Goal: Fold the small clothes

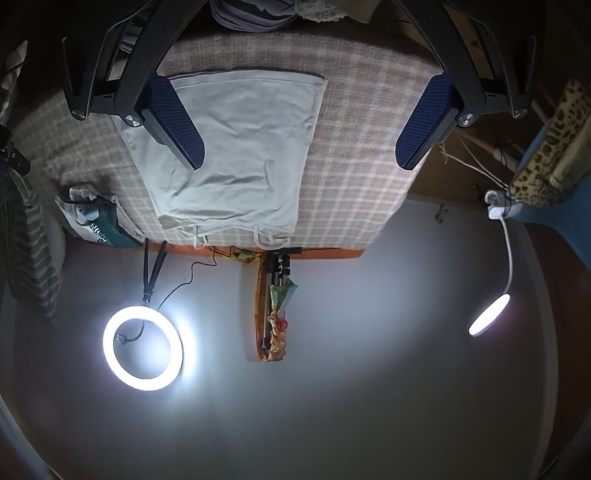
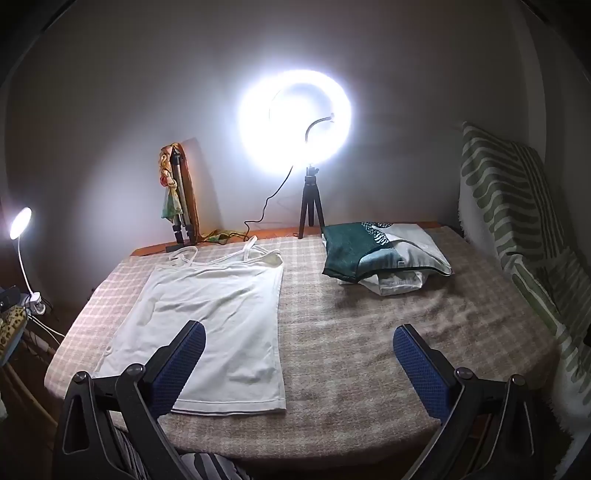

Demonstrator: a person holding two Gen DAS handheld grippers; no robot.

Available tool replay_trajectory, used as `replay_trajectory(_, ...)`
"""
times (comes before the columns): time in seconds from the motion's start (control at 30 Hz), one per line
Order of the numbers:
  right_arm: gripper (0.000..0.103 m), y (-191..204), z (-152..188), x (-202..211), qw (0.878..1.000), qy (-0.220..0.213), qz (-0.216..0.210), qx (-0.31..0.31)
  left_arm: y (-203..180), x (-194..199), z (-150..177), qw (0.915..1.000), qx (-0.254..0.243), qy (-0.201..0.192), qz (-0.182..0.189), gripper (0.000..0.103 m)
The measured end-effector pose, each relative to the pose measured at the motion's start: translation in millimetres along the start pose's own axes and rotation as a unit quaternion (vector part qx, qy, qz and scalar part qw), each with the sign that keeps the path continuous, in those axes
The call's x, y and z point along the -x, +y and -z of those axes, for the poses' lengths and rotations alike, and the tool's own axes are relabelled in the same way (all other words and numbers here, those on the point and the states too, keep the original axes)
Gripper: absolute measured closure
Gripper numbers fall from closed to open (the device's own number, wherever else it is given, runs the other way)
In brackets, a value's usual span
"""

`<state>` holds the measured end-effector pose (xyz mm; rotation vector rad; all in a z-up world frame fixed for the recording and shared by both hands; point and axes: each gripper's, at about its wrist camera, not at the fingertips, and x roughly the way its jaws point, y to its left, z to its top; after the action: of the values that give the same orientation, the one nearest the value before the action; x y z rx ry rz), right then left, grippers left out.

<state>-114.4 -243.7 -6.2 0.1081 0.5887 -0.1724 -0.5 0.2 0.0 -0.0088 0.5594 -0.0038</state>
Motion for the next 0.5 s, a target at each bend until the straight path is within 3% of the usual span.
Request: replay_trajectory(0.5, 0.000, 0.5, -0.2, 0.8, 1.000, -0.008, -0.005, -0.004, 1.3, 2.2, -7.9, 1.0000, 0.002, 0.000, 0.009, 0.000)
